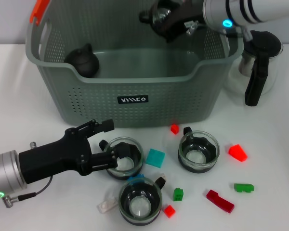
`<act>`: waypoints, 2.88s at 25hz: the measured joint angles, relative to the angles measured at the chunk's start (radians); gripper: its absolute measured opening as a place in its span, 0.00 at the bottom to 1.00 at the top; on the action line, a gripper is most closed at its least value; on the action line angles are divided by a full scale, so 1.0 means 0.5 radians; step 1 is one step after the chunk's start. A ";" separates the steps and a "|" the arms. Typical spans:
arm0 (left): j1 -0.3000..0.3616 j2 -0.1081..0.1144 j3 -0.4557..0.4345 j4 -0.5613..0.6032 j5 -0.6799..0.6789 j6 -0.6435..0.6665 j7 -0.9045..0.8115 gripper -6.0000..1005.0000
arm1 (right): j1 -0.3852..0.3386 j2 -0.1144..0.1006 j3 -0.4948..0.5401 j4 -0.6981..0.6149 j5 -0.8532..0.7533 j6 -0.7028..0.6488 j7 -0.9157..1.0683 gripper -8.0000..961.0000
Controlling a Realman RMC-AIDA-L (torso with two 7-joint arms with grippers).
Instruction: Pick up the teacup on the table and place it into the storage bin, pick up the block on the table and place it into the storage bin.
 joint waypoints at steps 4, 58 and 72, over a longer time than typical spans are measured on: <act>-0.001 0.002 0.000 0.000 0.000 -0.012 0.019 0.87 | 0.000 0.001 -0.011 0.050 0.001 0.030 0.002 0.10; 0.008 0.003 -0.001 -0.005 0.001 -0.016 0.025 0.86 | -0.923 -0.121 0.050 -1.111 0.360 -2.071 -0.233 0.68; 0.020 -0.010 -0.003 -0.019 -0.024 -0.088 0.024 0.86 | -0.848 0.003 -0.355 -1.091 -0.236 -1.805 -0.064 0.68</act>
